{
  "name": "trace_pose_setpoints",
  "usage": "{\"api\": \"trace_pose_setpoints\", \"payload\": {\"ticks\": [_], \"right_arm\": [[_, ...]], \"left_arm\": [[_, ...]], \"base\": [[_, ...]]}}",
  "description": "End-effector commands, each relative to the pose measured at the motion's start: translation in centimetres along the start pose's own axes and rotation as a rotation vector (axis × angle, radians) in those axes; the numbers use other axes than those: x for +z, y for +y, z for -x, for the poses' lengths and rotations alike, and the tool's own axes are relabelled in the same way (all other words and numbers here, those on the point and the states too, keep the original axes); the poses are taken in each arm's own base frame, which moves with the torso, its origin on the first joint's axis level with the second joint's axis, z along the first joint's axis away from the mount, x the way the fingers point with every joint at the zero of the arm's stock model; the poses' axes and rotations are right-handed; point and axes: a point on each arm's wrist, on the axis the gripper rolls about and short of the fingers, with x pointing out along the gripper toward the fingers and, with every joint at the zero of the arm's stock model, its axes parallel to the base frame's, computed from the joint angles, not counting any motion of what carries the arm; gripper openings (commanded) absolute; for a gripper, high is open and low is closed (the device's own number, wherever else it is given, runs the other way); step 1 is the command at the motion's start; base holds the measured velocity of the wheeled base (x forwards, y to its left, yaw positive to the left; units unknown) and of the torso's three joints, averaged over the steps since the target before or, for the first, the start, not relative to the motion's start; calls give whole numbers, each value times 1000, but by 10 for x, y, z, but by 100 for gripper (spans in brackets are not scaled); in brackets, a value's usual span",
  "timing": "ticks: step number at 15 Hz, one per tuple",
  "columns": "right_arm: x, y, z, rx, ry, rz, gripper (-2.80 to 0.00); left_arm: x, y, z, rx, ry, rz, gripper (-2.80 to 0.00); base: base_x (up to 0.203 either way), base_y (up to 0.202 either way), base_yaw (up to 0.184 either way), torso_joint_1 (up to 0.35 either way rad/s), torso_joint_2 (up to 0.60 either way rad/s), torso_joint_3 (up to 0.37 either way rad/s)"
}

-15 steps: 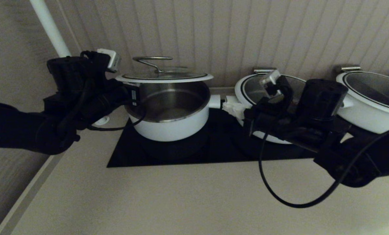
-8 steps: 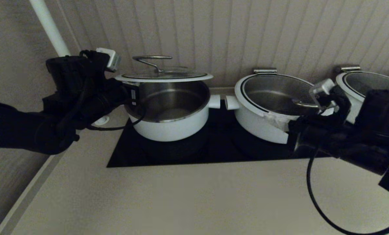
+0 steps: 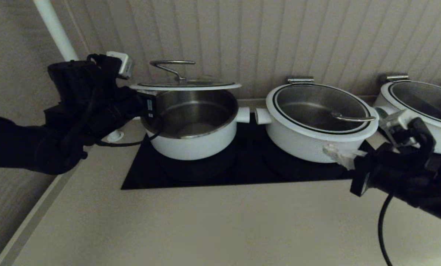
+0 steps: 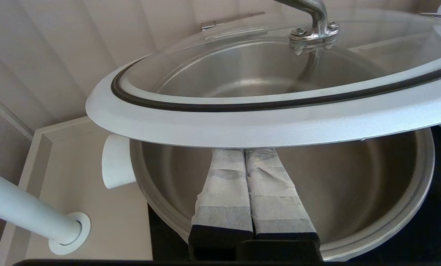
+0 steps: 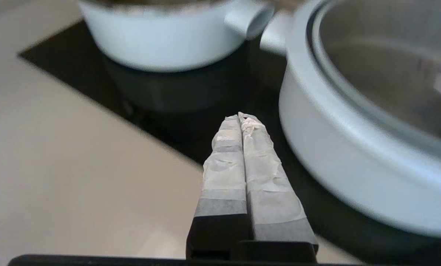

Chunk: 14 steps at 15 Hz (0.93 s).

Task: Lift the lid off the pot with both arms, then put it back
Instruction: Open the pot lid completely

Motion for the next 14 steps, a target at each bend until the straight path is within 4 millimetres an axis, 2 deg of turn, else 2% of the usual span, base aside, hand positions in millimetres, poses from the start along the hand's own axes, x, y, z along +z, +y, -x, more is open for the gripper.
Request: {"api": "trace_pose_setpoints", "payload": {"ticks": [1,8,11,14], "right_arm": [[-9,3,14,-1,24,-9,-280],[-38,-18,37,-152,69,-36,-280],[-41,-33,48,-248,73,-41,-280],[-45,-27,66,-272,75,-42,-280]], "left_arm": [[1,0,1,0,-5,0,-280],[-1,0,-1,2,-2,0,-280],[1,0,1,2,-5,0,-280],[3,0,2,3,-12,0,-280]], "base": [[0,0,0,0,0,0],[0,0,0,0,0,0],[0,0,0,0,0,0],[0,0,0,0,0,0]]}}
